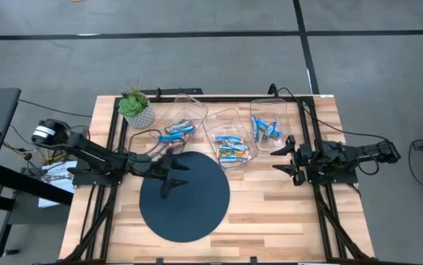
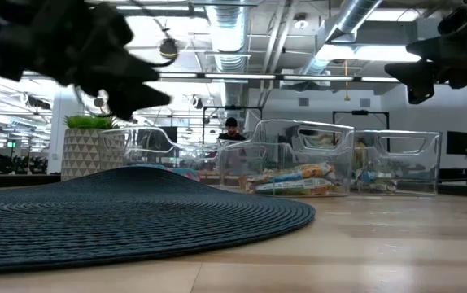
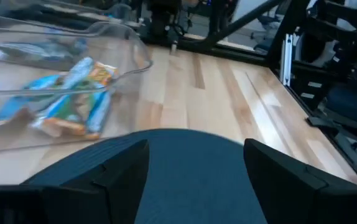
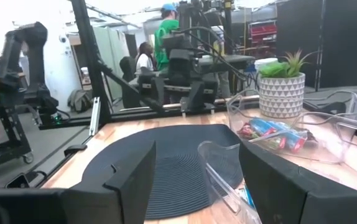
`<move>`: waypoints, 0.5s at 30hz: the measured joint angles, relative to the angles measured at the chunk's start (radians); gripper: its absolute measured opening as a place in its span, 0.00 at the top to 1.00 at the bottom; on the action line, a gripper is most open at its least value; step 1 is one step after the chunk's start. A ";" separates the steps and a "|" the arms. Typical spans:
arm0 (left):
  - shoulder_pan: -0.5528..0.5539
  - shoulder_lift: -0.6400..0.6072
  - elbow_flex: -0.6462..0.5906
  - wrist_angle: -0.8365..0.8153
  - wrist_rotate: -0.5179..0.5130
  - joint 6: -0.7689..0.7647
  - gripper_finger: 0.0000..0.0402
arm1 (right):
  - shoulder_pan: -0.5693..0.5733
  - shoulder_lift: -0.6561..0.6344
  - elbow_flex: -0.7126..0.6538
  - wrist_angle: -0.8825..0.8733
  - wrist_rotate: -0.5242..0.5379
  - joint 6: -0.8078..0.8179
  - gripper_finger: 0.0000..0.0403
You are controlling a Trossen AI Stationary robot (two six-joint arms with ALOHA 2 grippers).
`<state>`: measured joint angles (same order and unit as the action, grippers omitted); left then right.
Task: Pick and place Granola Bars by type
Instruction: Return to Home Position
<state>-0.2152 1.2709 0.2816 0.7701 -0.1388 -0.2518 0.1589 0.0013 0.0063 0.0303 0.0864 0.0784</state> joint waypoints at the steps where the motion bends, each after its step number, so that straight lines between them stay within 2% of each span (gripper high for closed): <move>1: 0.006 -0.038 -0.034 0.000 0.001 0.006 0.37 | 0.000 0.000 0.000 -0.001 0.000 0.000 0.44; 9: 0.023 -0.409 -0.269 0.002 0.027 0.060 0.37 | 0.000 0.000 0.000 0.000 -0.002 0.000 0.44; 13: 0.022 -0.547 -0.269 -0.178 0.054 0.111 0.37 | 0.000 0.000 0.000 0.000 -0.002 0.000 0.44; 15: 0.022 -0.586 -0.269 -0.211 0.050 0.134 0.37 | 0.000 0.000 0.000 0.000 -0.002 0.000 0.44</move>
<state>-0.1928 0.6851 0.0128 0.5593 -0.0892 -0.1182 0.1589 0.0013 0.0059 0.0303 0.0841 0.0788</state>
